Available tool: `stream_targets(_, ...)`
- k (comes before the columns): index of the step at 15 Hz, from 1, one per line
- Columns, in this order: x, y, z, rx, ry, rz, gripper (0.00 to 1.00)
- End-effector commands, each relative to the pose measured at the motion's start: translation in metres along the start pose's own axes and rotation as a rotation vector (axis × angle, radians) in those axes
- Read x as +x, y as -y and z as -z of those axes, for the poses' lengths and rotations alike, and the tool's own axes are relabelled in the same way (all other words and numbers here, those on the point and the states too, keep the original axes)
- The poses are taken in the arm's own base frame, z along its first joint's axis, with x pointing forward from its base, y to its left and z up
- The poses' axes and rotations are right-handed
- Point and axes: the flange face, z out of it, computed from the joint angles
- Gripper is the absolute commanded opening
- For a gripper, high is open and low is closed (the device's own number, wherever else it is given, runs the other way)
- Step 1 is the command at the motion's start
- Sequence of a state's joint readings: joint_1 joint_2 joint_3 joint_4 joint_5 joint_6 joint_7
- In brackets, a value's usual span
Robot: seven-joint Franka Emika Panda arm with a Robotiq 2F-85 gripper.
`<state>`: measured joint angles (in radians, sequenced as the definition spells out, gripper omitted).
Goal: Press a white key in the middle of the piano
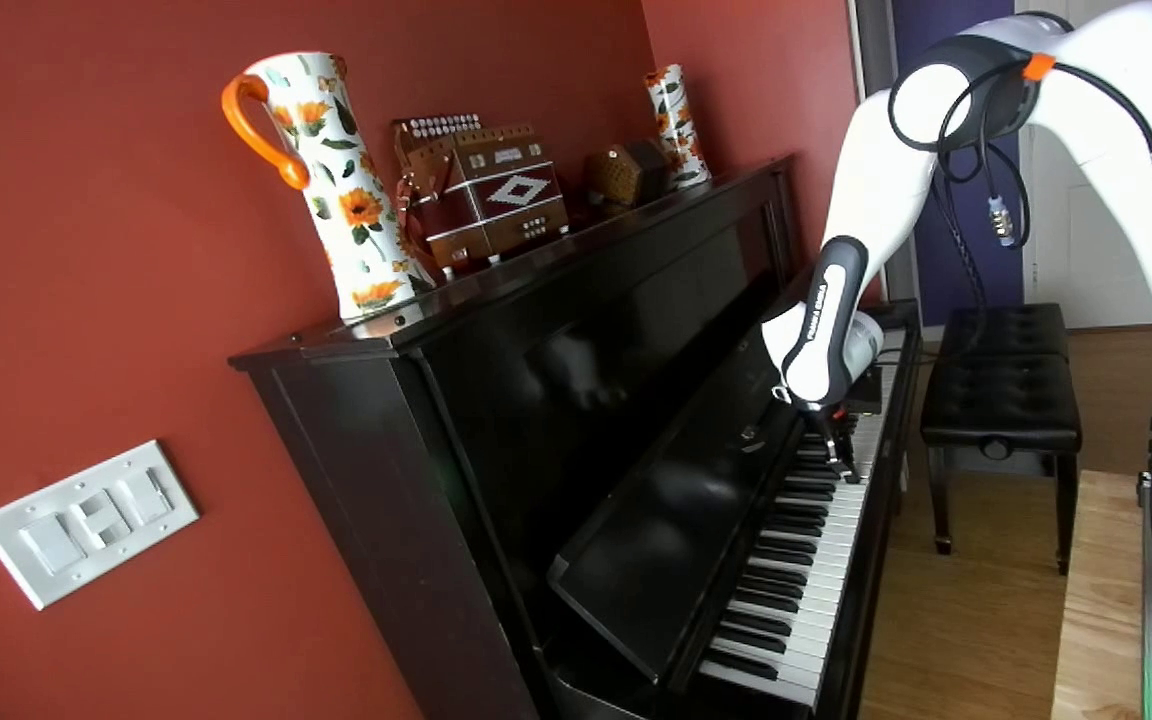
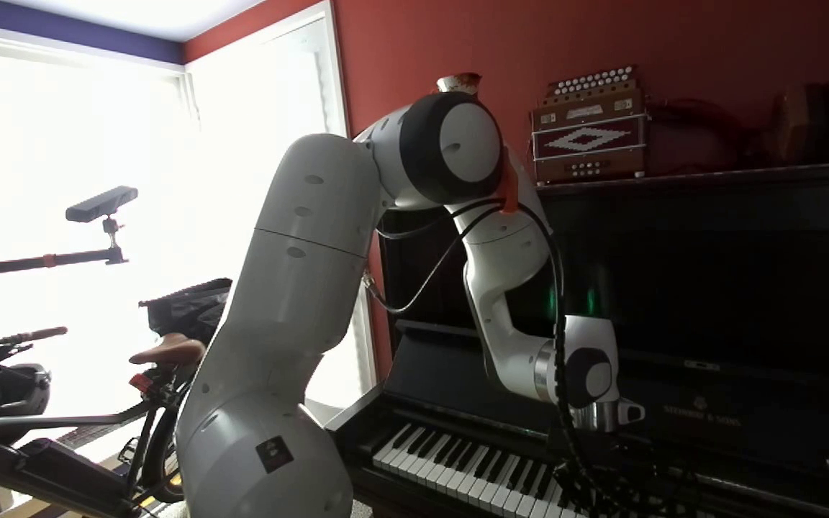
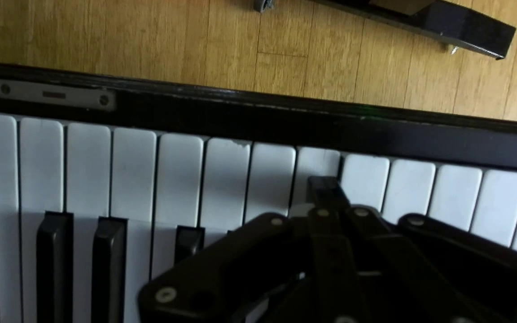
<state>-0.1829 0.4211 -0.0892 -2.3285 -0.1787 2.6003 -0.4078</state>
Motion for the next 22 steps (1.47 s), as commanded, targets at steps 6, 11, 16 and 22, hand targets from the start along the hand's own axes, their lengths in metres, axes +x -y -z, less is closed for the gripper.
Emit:
stream_targets(6, 0.002, -0.003, -0.016, 0.007, -0.003, 0.018, 0.0)
stream_targets(11, 0.0, -0.004, -0.017, 0.011, -0.001, 0.019, 0.0)
stream_targets(16, -0.001, -0.006, -0.013, 0.007, -0.005, 0.018, 0.0)
stream_targets(22, -0.003, -0.006, 0.0, 0.0, -0.014, 0.021, 0.0)
